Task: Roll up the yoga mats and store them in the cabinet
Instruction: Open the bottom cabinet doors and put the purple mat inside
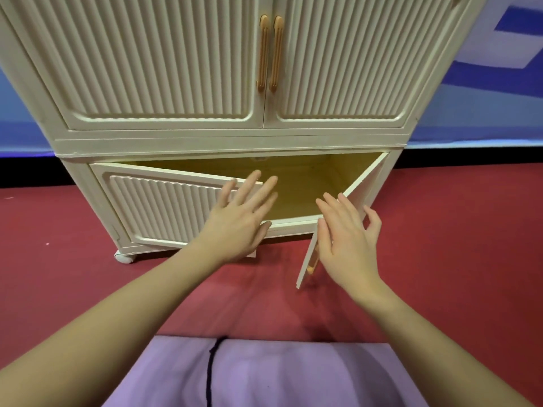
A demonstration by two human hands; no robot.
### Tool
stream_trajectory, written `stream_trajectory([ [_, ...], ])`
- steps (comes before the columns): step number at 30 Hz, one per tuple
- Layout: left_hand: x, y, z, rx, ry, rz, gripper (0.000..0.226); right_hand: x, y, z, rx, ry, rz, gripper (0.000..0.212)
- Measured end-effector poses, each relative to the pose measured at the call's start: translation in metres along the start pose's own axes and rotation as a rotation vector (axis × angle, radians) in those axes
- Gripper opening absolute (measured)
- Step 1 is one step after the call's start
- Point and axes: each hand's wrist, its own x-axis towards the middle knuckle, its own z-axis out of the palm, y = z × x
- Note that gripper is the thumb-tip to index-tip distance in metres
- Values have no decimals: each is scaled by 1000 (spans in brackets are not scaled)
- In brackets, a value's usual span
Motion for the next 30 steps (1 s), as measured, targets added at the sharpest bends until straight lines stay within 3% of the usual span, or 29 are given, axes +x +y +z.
stream_trajectory([
  [4,-13,6,-14,-125,-124,-160,57,-11,7,-22,-97,-8,7,38],
  [9,-23,26,-39,-123,-58,-219,56,-23,15,-51,-299,-58,67,41],
  [13,-43,33,-53,-131,16,-215,50,-32,3,-60,-160,-45,-47,43],
  [16,-62,29,-57,-133,45,-160,48,-54,-10,-48,-34,-224,-185,56],
  [21,-90,16,-56,-186,-30,-84,59,-107,-40,-13,14,-951,-230,111],
  [23,-98,12,-55,-182,-56,-69,60,-126,-53,3,3,-1115,-261,119],
  [26,-105,12,-54,-151,-63,-58,59,-145,-67,19,-20,-1202,-324,127],
  [30,-112,15,-56,-116,-35,-73,59,-146,-70,17,-48,-1159,-342,121],
])
